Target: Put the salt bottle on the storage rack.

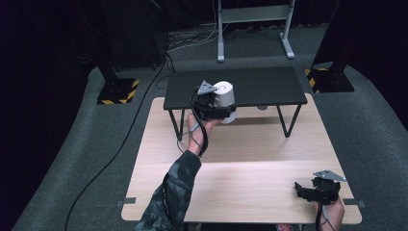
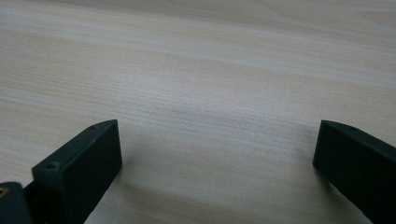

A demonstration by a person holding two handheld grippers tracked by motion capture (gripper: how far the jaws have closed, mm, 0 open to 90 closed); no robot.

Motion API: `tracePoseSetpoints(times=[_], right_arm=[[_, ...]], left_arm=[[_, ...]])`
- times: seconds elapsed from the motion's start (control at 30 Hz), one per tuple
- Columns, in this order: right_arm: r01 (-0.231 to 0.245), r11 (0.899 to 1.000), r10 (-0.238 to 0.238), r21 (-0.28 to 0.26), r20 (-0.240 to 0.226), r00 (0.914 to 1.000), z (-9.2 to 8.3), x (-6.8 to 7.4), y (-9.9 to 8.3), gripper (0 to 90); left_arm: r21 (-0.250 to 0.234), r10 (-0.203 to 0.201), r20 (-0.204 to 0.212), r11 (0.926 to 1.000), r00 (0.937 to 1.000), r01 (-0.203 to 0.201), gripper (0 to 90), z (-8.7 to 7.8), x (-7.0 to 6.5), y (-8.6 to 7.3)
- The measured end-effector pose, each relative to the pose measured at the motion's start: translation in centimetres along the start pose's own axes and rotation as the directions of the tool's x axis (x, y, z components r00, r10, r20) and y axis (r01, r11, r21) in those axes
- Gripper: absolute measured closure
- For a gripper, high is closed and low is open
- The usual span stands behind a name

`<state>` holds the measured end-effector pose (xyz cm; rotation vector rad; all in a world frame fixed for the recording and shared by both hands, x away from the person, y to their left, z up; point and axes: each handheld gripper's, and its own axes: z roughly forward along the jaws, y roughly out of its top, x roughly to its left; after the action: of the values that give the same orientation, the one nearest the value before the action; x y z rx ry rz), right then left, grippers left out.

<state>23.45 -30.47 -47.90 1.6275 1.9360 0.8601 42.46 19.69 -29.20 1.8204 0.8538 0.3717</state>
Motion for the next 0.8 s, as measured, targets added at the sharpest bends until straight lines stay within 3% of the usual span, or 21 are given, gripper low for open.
tracePoseSetpoints(times=[0.37,0.63,0.8], right_arm=[[0.0,1.0,0.0,0.001,0.0,1.0,0.0,0.0,0.0,0.0],[0.001,1.0,-0.001,0.001,-0.003,1.0,0.0,0.0,0.0,0.0],[0.001,1.0,-0.001,0.001,-0.005,1.0,0.0,-0.1,0.0,0.0]], left_arm=[[-0.02,0.024,0.002,0.9995,0.9997,-0.024,28.9,0.3,-0.3,1.9],[-0.025,0.032,0.0,0.9992,0.9995,-0.032,28.9,1.6,-0.4,3.1],[-0.015,0.037,-0.023,0.9992,0.999,-0.038,28.9,2.5,-0.5,3.7]])
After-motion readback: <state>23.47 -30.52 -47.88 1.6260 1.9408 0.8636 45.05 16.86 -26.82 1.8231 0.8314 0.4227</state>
